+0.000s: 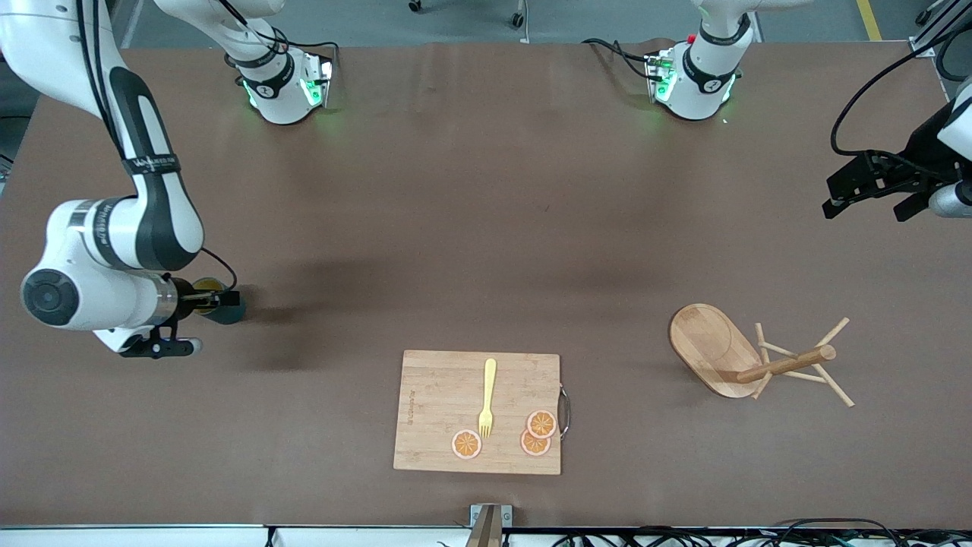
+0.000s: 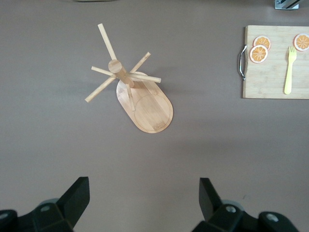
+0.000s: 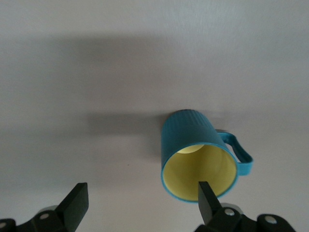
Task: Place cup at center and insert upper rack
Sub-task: 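Move the right gripper down beside the teal mug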
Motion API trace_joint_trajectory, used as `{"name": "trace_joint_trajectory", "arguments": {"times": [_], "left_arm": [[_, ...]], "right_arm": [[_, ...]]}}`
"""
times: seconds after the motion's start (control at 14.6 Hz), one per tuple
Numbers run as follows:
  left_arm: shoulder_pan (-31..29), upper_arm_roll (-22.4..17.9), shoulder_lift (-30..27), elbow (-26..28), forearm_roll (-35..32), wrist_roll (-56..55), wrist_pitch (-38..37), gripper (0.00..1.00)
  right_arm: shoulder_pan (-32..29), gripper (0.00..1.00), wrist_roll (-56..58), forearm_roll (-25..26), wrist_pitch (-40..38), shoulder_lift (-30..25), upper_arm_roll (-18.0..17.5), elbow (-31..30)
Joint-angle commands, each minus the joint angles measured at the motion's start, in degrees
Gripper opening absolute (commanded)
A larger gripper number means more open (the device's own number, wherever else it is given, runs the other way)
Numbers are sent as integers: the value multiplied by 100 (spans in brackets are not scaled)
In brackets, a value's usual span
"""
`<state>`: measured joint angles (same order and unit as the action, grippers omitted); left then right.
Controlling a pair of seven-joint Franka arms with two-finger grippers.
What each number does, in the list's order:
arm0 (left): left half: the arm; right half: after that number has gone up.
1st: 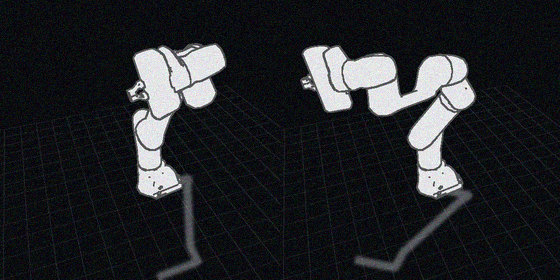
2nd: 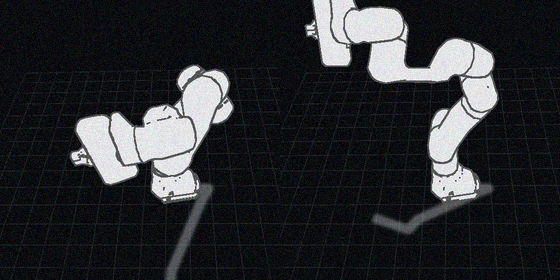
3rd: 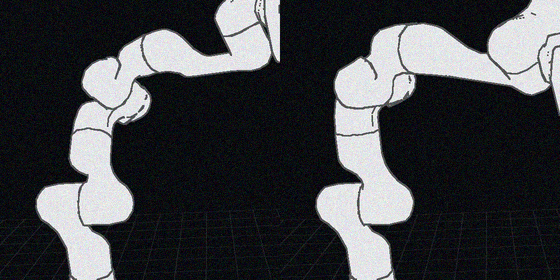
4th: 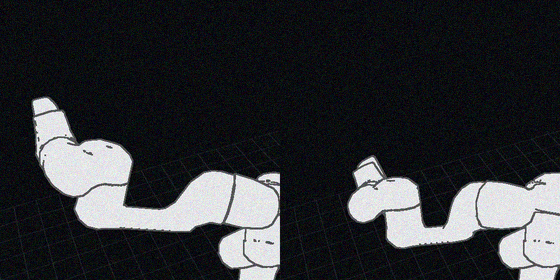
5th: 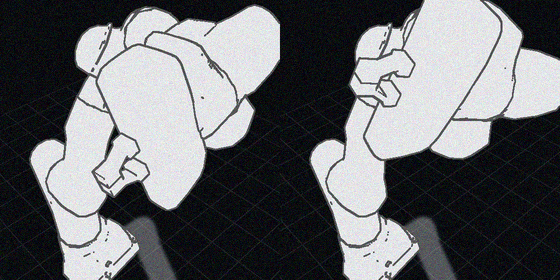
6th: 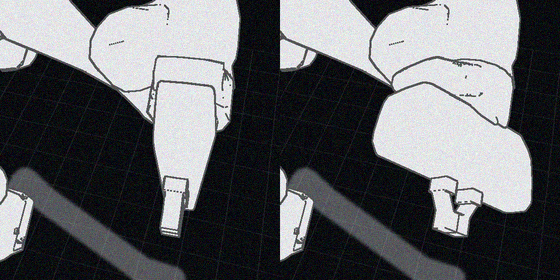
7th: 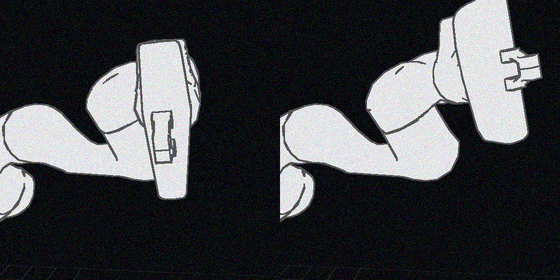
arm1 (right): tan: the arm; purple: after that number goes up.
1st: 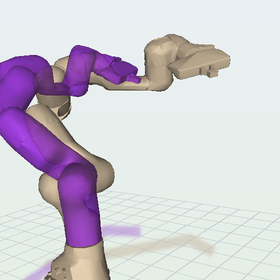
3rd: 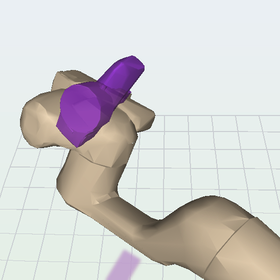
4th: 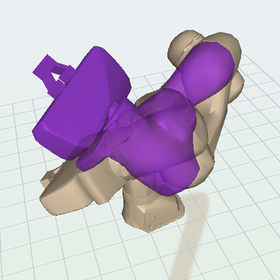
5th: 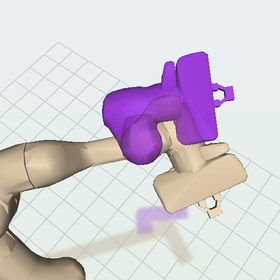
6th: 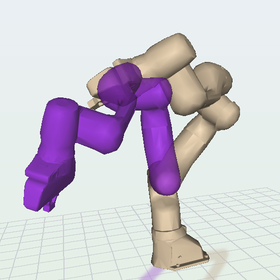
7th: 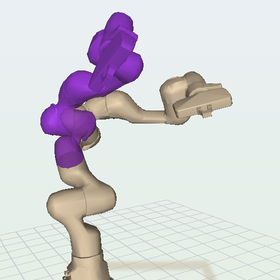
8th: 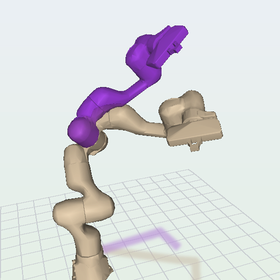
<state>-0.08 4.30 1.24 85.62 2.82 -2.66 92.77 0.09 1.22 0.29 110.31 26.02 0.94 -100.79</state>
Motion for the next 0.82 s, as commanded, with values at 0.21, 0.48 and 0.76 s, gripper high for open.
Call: {"name": "trace_joint_trajectory", "arguments": {"times": [0.21,0.48,0.76], "left_arm": [[-9,18,8,-28,-62,73,40,100],[-18,18,8,-19,-62,73,31,100],[8,18,8,-28,-54,64,31,100]], "right_arm": [[-97,100,-43,-46,411,-177,-33,-652],[-97,89,-43,-46,605,-71,-24,-652],[-106,72,-43,-46,737,43,-24,-643]]}}
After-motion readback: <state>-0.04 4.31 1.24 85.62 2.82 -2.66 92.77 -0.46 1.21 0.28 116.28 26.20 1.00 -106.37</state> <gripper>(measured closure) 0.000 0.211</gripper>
